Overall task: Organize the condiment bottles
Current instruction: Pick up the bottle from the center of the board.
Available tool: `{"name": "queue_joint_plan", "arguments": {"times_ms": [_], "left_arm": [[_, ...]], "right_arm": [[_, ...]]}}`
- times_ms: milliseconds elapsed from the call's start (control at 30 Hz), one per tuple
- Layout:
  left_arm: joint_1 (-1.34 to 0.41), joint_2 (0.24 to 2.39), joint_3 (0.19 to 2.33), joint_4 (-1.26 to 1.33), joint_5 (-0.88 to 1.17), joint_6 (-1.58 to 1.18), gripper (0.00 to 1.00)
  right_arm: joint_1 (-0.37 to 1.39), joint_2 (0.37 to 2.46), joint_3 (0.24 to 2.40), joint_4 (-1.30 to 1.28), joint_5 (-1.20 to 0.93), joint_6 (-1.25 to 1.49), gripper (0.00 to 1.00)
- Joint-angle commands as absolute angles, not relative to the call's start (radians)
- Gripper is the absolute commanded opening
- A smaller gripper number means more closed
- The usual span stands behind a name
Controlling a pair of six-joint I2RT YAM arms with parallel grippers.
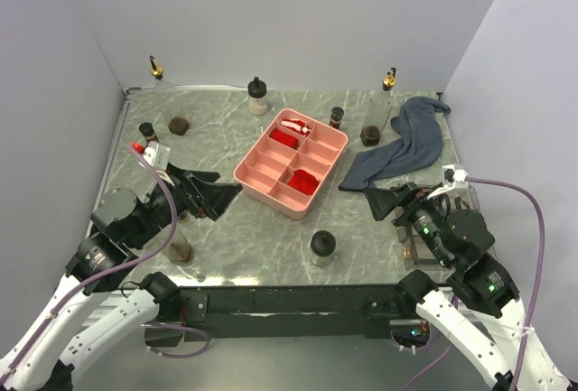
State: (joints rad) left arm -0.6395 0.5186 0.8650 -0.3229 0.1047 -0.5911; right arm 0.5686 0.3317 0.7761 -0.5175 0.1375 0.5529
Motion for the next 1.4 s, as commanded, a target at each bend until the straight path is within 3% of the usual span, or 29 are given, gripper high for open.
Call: {"name": "queue_joint_plan", "arguments": {"times_ms": [0, 567, 833, 1033, 1200, 1367], "left_arm": [[-0.643, 0.512, 0.888, -0.319, 0.080, -0.586, 0.97], [-0.644, 0.586, 0.937, -0.284, -0.027, -0.511, 0.97], [-0.644, 0.785, 1.114, -0.249, -0.041, -0.344, 0.97], [-0.643, 0.805, 1.128, -0.189, -0.043, -0.288, 0.97], [-0.640, 0.737, 0.994, -0.115, -0.031, -0.317, 0.97], [-0.637, 0.721, 0.971, -0.124, -0.051, -0.322, 0.97]], "right_arm": [[0.563, 0.336, 0.779, -0.497, 0.144, 0.548, 1.00], [0.565, 0.385, 0.750, -0.528, 0.172, 0.500, 0.98], [0.584, 0.575, 0.776, -0.522, -0.083, 0.531, 0.88], [0.666, 0.679, 0.785, -0.545, 0.028, 0.549, 0.88], [0.883, 0.777, 0.791, -0.572, 0.222, 0.581, 0.89], [0.992, 0.883, 0.813, -0.609, 0.354, 0.607, 0.92]]}}
